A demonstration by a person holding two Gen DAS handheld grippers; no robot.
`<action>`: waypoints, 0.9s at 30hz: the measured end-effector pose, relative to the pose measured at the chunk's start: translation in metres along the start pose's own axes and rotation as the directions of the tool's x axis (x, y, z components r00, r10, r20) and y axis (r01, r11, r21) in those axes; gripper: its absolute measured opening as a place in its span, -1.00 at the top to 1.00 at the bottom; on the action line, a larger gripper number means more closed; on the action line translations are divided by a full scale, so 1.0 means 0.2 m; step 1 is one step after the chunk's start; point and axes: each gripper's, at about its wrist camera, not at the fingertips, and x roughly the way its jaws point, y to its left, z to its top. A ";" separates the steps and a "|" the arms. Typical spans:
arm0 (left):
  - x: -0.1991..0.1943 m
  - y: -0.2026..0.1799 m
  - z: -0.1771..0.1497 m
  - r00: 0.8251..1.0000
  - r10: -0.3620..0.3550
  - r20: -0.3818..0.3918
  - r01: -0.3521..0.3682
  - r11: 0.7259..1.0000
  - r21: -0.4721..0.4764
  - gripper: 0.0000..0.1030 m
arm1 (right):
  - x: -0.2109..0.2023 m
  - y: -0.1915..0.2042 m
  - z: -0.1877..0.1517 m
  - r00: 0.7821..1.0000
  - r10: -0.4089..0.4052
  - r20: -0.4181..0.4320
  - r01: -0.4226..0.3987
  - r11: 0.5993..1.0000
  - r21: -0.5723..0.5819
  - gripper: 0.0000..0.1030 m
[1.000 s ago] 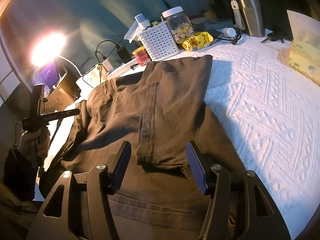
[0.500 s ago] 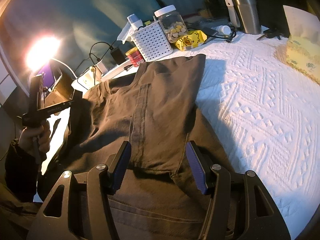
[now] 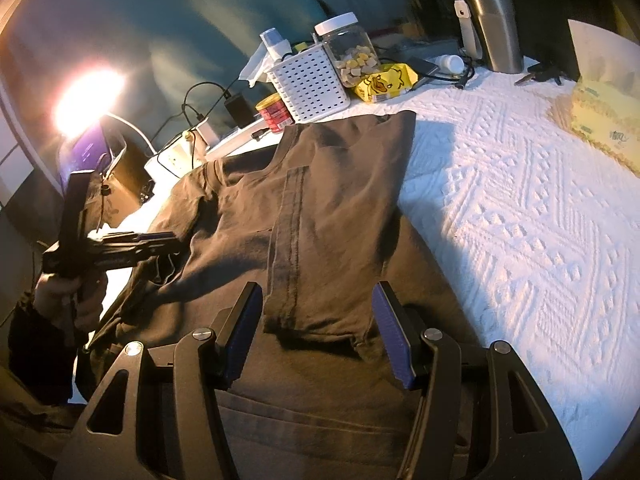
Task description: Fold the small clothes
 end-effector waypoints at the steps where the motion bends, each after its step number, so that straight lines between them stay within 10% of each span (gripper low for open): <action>1: -0.02 0.00 -0.02 1.000 0.004 0.002 -0.004 1.000 -0.002 0.11 | 0.00 0.02 0.00 1.000 0.000 -0.001 0.000 1.000 -0.006 -0.17; 27: -0.16 -0.05 -0.36 0.999 -0.044 0.029 0.045 0.999 -0.016 0.06 | -0.06 0.16 -0.08 1.000 -0.009 -0.007 0.009 0.999 -0.039 -0.17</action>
